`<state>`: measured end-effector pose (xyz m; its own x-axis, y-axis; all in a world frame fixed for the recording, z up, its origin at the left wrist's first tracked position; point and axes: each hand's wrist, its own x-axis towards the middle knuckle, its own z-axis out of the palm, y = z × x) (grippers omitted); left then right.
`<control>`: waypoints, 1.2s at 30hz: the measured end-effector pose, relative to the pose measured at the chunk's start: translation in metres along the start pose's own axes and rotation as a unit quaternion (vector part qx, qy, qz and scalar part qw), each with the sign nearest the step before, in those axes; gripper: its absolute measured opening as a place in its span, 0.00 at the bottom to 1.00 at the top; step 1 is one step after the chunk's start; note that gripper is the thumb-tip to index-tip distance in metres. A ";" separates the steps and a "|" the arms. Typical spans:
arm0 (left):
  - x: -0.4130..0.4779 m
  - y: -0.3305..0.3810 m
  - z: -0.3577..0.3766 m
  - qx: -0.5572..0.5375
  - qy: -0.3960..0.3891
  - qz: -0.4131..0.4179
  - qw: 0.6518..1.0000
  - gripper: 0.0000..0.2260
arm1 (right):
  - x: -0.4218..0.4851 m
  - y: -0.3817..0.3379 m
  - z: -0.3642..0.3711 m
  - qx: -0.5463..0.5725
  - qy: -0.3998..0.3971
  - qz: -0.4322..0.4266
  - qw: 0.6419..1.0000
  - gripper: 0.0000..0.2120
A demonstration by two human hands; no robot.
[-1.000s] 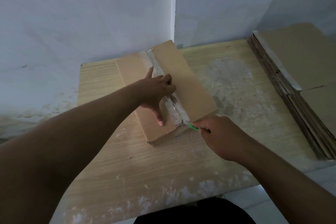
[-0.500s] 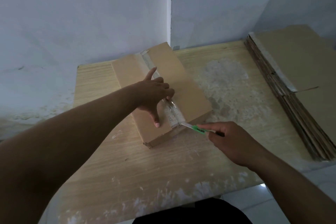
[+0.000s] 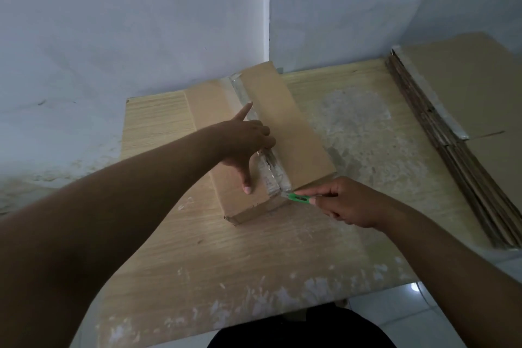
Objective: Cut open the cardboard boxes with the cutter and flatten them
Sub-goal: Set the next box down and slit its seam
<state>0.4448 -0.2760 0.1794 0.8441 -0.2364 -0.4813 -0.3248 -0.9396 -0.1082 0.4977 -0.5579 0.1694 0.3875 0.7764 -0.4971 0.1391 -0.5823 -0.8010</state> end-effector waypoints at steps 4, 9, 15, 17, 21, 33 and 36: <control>0.003 0.005 -0.004 -0.005 -0.010 -0.002 1.000 0.48 | 0.000 0.000 -0.011 0.014 -0.032 0.017 0.999 0.12; 0.002 0.001 -0.004 -0.040 -0.004 -0.017 0.999 0.48 | -0.016 0.023 0.007 0.046 -0.035 0.048 0.997 0.13; -0.004 0.006 0.012 -0.062 0.035 -0.048 0.996 0.41 | -0.025 0.024 0.008 0.152 0.160 0.017 0.975 0.15; -0.006 0.014 0.020 -0.082 0.067 -0.071 0.992 0.37 | -0.020 0.020 0.017 0.028 0.200 -0.015 0.979 0.15; -0.009 0.026 0.040 -0.212 0.125 -0.122 0.962 0.35 | -0.011 0.022 0.040 -0.111 0.241 -0.008 0.964 0.14; 0.004 0.044 0.033 -0.395 0.161 -0.266 0.865 0.50 | -0.010 0.012 0.050 -0.149 0.264 0.023 0.953 0.16; 0.011 0.043 0.040 -0.401 0.077 -0.320 0.855 0.59 | -0.020 0.012 0.056 -0.166 0.262 0.002 0.951 0.21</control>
<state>0.4233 -0.3087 0.1350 0.8058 0.4175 -0.4200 0.5690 -0.7424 0.3536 0.4409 -0.5663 0.1512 0.7766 0.5988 -0.1960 0.3834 -0.6960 -0.6072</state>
